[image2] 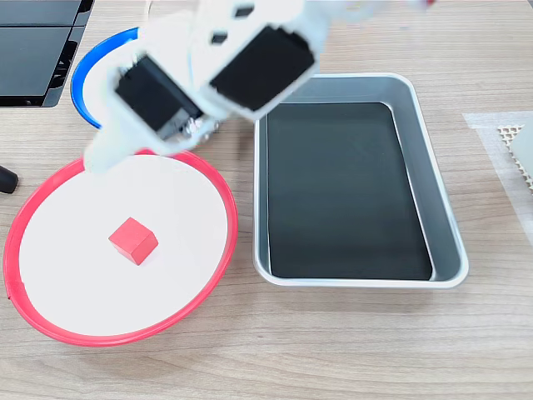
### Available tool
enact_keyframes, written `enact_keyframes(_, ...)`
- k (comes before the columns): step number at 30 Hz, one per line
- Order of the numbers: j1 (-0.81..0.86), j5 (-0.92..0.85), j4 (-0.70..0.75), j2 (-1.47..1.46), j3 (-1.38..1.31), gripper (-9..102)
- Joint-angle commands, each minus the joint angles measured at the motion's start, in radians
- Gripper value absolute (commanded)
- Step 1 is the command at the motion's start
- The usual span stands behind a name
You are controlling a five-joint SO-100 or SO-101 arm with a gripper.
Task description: Move a red block from tray to red dish
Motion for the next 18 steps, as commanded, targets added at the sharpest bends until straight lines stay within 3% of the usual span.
enact_keyframes(1,0.020,0.468,-0.167,0.284,0.137,0)
enact_keyframes(3,0.052,0.704,-0.189,0.440,0.236,0)
enact_keyframes(7,0.135,1.026,-0.015,0.813,0.476,0)
enact_keyframes(10,0.184,0.989,0.094,1.095,0.723,0)
enact_keyframes(18,0.235,0.951,0.202,1.537,1.195,0)
